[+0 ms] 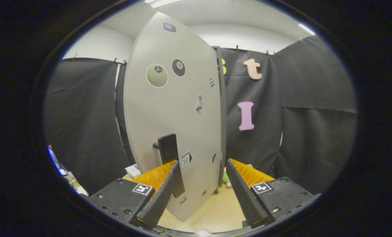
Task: Open the shoe cabinet door, grab the shoes and put them into the shoe cabinet, then close the shoe cabinet door.
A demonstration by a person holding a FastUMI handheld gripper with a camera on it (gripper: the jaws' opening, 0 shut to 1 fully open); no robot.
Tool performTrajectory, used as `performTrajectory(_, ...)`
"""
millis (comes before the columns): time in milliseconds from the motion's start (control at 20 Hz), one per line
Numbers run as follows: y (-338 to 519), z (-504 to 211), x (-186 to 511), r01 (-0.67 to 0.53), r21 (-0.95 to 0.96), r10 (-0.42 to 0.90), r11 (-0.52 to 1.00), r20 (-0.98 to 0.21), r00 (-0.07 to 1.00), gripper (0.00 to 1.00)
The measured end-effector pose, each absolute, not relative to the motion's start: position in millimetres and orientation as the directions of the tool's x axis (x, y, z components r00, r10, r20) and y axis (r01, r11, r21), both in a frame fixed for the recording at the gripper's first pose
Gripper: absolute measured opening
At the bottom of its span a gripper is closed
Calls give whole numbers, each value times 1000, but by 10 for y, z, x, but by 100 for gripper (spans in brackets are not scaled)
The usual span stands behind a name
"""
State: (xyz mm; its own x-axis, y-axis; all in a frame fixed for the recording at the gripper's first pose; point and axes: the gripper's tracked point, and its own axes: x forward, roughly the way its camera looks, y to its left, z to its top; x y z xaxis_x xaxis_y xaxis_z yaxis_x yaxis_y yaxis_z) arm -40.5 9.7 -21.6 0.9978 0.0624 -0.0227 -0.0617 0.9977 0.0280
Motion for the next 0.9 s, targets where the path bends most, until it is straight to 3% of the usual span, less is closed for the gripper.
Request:
performTrajectory(200, 647, -218, -322, -135, 56, 136, 989, -17, 991, 97)
performTrajectory(900, 616, 233, -607, -9, 4, 9, 1000, 25, 1000, 98)
